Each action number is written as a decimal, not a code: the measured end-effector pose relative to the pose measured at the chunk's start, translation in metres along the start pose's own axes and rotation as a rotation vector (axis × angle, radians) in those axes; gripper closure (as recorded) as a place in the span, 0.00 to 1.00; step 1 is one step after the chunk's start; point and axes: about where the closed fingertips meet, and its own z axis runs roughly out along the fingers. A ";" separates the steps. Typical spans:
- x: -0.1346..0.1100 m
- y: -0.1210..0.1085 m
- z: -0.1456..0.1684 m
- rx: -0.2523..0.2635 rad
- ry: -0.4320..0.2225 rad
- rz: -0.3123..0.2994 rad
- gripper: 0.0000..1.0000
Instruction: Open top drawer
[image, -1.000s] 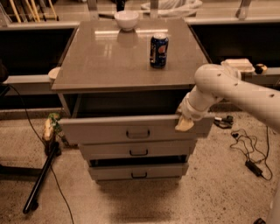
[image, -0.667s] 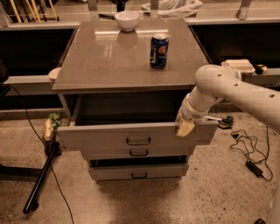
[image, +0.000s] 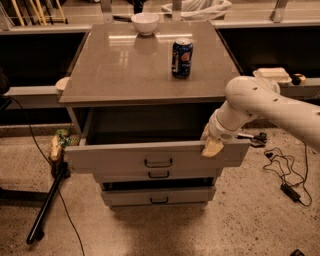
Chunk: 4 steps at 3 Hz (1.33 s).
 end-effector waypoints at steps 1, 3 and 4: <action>0.000 0.000 0.000 0.000 0.000 0.000 0.39; -0.002 0.037 0.013 -0.096 0.031 -0.015 0.00; -0.011 0.060 0.005 -0.124 0.050 -0.028 0.00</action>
Offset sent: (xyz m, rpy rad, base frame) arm -0.0307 0.0075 -0.0282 -0.0347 0.1119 0.0607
